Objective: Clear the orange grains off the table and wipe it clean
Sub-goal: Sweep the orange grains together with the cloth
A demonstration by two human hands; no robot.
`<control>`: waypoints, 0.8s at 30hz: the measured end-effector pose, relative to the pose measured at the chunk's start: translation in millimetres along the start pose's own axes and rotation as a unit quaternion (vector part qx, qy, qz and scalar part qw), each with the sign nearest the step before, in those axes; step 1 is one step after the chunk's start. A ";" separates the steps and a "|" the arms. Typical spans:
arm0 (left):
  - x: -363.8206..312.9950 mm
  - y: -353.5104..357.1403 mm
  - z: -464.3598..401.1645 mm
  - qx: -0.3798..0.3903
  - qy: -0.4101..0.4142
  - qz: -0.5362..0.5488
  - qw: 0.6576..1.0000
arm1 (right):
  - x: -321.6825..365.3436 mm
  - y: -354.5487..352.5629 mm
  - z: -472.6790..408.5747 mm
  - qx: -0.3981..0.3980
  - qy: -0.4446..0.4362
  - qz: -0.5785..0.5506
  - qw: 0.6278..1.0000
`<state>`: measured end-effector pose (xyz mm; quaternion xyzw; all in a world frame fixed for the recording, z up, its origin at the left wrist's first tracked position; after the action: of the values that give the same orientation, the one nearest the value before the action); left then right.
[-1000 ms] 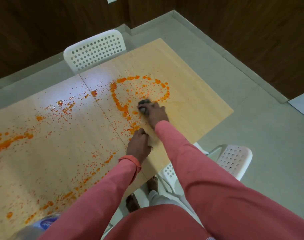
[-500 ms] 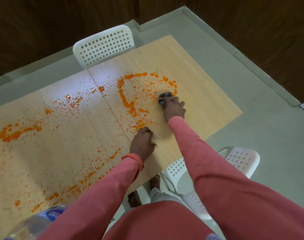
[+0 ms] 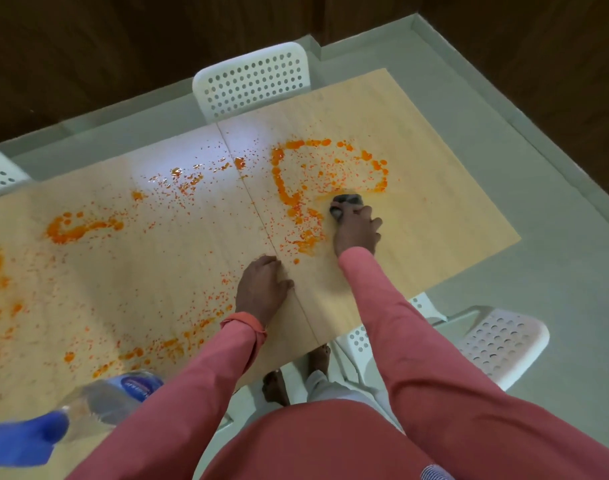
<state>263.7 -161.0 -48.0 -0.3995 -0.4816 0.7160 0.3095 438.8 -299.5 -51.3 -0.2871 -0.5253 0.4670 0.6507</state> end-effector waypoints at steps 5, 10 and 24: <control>11.2 -0.5 8.2 0.005 -0.011 -0.021 1.000 | 119.4 67.4 37.8 0.174 -0.176 -0.069 0.966; 21.2 1.7 13.5 0.010 -0.031 -0.006 0.999 | 110.2 43.4 36.8 0.104 -0.186 -0.103 0.971; 55.1 -1.2 46.3 -0.028 -0.058 0.009 0.998 | 158.7 94.6 102.5 0.202 -0.210 -0.130 0.948</control>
<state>196.5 -135.5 -52.0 -0.3699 -0.5154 0.7268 0.2632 314.1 -129.4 -38.1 0.0253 -0.5778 0.5245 0.6248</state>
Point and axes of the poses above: each hand's wrist, its own z-axis away from the middle knuckle, its own y-axis out of the palm, x = y × z, the point moved 9 cm from there along -z, towards the middle knuckle, and after that the axes turned 7 degrees about -z, right-handed, at the moved point
